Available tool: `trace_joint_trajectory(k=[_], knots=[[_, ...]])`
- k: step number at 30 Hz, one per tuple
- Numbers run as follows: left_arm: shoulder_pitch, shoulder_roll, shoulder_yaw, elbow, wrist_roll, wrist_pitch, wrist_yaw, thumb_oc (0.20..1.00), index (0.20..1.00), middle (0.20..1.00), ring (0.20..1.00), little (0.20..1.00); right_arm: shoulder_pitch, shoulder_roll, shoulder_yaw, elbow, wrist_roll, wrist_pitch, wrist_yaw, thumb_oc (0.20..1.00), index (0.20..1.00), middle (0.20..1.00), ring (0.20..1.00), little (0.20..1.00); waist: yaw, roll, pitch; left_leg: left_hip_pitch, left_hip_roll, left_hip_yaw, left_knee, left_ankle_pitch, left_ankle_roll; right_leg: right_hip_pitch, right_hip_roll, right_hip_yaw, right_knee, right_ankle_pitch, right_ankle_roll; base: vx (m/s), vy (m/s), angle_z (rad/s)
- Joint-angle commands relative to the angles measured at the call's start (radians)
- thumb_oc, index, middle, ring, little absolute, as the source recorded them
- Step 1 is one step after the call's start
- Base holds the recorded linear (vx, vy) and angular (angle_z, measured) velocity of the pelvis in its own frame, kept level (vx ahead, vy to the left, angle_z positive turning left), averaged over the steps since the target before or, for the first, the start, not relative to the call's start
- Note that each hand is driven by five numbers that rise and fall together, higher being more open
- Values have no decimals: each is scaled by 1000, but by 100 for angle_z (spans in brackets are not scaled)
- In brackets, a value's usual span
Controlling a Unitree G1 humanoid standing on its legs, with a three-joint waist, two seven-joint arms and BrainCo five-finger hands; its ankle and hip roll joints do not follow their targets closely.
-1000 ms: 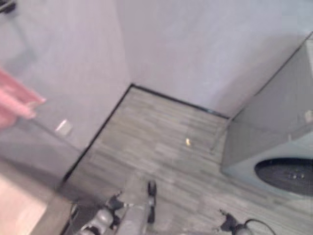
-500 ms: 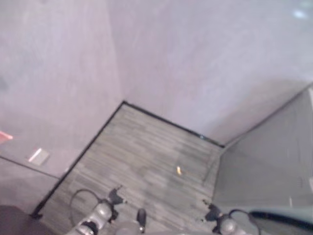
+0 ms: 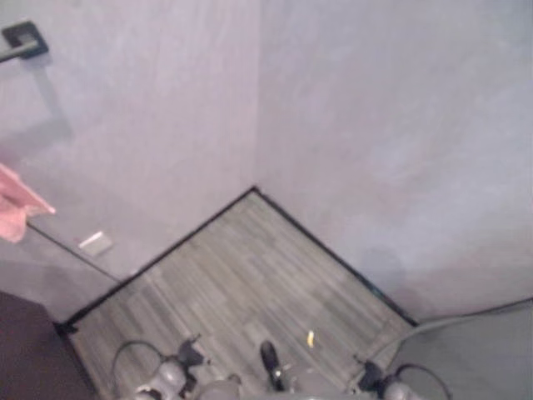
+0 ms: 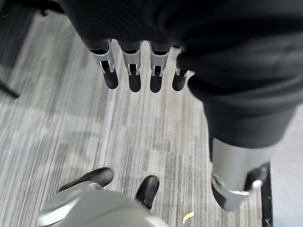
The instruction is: Put brush and paste in cup on sink, flatten towel.
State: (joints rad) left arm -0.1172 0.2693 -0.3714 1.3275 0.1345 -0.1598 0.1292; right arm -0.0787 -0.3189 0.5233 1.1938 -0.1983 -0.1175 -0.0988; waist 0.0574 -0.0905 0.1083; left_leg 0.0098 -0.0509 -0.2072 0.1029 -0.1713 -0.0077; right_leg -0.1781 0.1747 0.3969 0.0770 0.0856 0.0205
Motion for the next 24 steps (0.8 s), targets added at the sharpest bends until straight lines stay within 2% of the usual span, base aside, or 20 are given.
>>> trace_joint_trajectory(k=[1,2,6,9,10,11,12,13,14,16,17,19,20,24], knots=[[-45,41,28,-33,-4,-12,15,1000,1000,1000,1000,1000,1,-6,7,-47,-20,-17,-6,1000,1000,1000,1000,1000,6,6,18,-24,-88,3,-113,170,17,87,18,82,81,-122,83,11,-149,17],[-41,42,36,-32,-11,-11,17,1000,1000,1000,1000,1000,-10,-4,14,-37,-21,-17,-6,1000,1000,1000,1000,1000,20,2,17,-28,-84,-15,-113,173,11,96,10,61,75,-130,68,10,-142,17],[-39,35,35,-37,-15,-11,22,1000,1000,1000,1000,1000,0,0,-2,-3,7,-15,2,1000,1000,1000,1000,1000,34,-3,22,-35,-83,-47,-100,175,-1,105,2,20,68,-139,53,8,-149,40],[-48,32,32,-42,-23,-10,22,1000,1000,1000,1000,1000,4,4,-13,19,25,-12,5,1000,1000,1000,1000,1000,34,-2,31,-45,-81,-67,-94,184,-11,103,-2,-6,73,-148,45,-34,-99,30],[-57,28,35,-46,-40,-11,23,1000,1000,1000,1000,1000,18,7,-33,49,44,-9,8,1000,1000,1000,1000,1000,31,0,38,-55,-74,-96,-107,205,-25,101,-10,-38,77,-159,42,-66,-93,53],[-61,24,34,-45,-43,-10,20,1000,1000,1000,1000,1000,27,6,-47,59,51,-7,9,1000,1000,1000,1000,1000,26,2,39,-60,-67,-92,-113,210,-29,99,-17,-51,81,-163,42,-75,-103,89],[-63,20,37,-42,-48,-6,19,1000,1000,1000,1000,1000,36,3,-70,68,58,-4,7,1000,1000,1000,1000,1000,6,4,47,-68,-45,-42,-121,215,-33,103,-31,-76,88,-174,43,-31,-30,78],[-64,19,37,-42,-48,-6,19,1000,1000,1000,1000,1000,36,3,-70,68,58,-4,7,1000,1000,1000,1000,1000,5,5,45,-71,-44,-43,-122,217,-33,100,-31,-77,86,-171,44,-50,-16,90],[-67,16,43,-37,-45,-1,23,1000,1000,1000,1000,1000,44,-7,-100,73,79,-1,2,1000,1000,1000,1000,1000,-14,6,53,-88,3,85,-135,216,-23,99,-43,-93,98,-176,50,-45,-4,64],[-64,13,47,-30,-36,1,26,1000,1000,1000,1000,1000,57,-7,-133,83,106,0,-1,1000,1000,1000,1000,1000,-40,14,48,-79,45,220,-156,220,-25,95,-48,-110,105,-181,54,-13,39,82],[-66,9,52,-28,-33,2,29,1000,1000,1000,1000,1000,71,-7,-169,91,134,0,0,1000,1000,1000,1000,1000,-75,19,47,-70,82,357,-170,231,-32,97,-61,-132,110,-190,58,9,67,65],[-66,3,57,-31,-36,3,28,1000,1000,1000,1000,1000,87,-2,-193,106,149,0,3,1000,1000,1000,1000,1000,-97,31,34,-63,113,456,-179,227,-37,84,-66,-167,115,-191,65,15,58,52],[-72,-1,60,-35,-43,1,26,1000,1000,1000,1000,1000,103,5,-209,123,159,3,7,1000,1000,1000,1000,1000,-107,36,30,-59,124,492,-180,227,-38,82,-70,-187,115,-194,66,30,46,87],[-68,-17,55,-44,-58,-3,15,1000,1000,1000,1000,1000,131,18,-216,172,140,15,13,1000,1000,1000,1000,1000,-106,42,12,-43,117,483,-190,222,-35,102,-84,-230,104,-198,74,56,62,33]])
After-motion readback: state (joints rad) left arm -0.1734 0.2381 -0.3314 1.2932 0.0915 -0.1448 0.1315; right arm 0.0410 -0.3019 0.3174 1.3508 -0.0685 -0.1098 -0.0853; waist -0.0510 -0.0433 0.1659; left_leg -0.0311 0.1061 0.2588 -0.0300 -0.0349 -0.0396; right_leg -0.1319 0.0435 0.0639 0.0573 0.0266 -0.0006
